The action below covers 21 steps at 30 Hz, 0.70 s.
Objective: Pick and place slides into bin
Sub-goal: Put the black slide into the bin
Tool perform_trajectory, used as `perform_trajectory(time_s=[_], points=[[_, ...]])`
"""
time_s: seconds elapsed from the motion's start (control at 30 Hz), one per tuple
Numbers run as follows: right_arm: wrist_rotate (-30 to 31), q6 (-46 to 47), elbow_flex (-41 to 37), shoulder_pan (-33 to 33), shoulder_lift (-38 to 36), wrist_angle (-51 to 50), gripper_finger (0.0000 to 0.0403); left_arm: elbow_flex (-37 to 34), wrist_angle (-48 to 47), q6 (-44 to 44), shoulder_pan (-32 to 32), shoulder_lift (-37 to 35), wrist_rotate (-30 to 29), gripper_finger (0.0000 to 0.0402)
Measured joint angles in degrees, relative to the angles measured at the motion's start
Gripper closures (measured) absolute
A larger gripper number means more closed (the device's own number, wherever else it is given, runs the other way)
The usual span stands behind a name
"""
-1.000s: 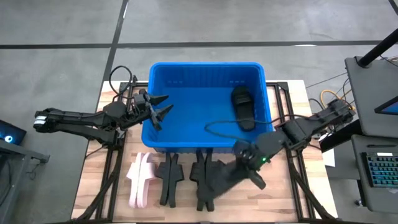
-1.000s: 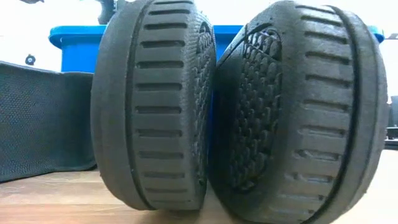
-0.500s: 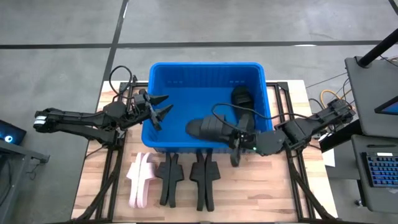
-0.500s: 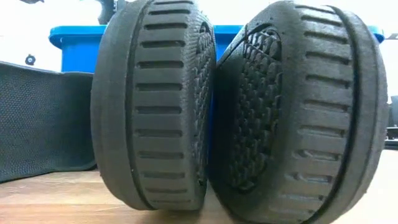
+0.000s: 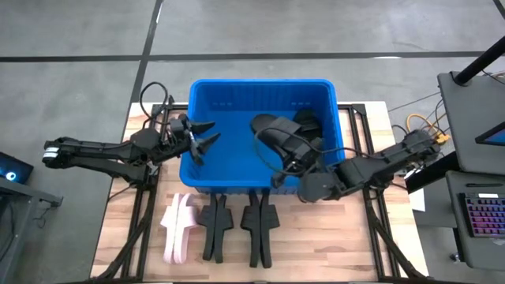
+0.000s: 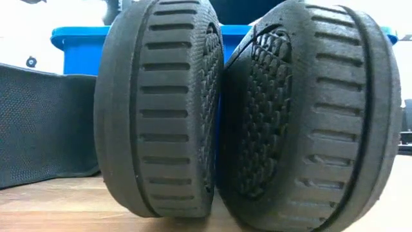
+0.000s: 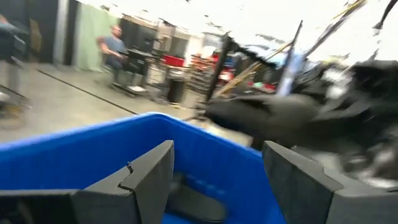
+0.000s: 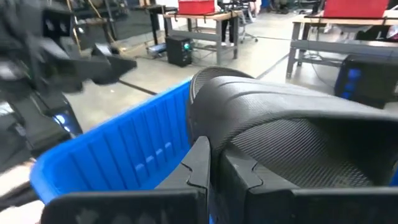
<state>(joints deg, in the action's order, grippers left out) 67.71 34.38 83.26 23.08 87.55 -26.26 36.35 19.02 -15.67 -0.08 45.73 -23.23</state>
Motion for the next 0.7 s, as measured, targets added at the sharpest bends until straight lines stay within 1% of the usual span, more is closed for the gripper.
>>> perform_trajectory(time_s=[0.13, 0.23, 0.33, 0.47, 0.53, 0.6, 0.7], points=[[-0.68, -0.75, 0.35, -0.49, 2.29, -0.02, 0.0392, 0.05, -0.1, -8.1, 0.1, 0.01, 5.62, 0.0171], [-0.48, -2.97, 1.24, -0.49, 3.46, 0.07, 0.0392, 0.05, -0.48, -17.29, 0.3, 0.02, 9.76, 0.0171], [-0.19, -7.58, 2.41, -0.49, 4.66, 0.15, 0.0392, 0.03, -0.63, -28.96, 0.71, 0.02, 10.2, 0.0171], [-0.12, -16.8, 4.75, -0.49, 6.62, 1.27, 0.0392, -0.01, -0.65, -39.69, 1.65, 0.02, 9.74, 0.0171], [-0.05, -22.02, 6.06, -0.53, 7.56, 2.37, 0.0392, -0.08, -0.71, -43.16, 2.42, 0.13, 9.71, 0.0171], [0.71, -26.44, 7.55, -0.62, 8.46, 2.91, 0.0392, -0.08, -0.56, -44.03, 2.98, 0.87, 9.62, 0.0171], [2.85, -30.35, 9.73, -0.66, 9.8, 2.93, 0.0392, -0.03, -0.34, -46.22, 3.53, 1.87, 9.69, 0.0171]])
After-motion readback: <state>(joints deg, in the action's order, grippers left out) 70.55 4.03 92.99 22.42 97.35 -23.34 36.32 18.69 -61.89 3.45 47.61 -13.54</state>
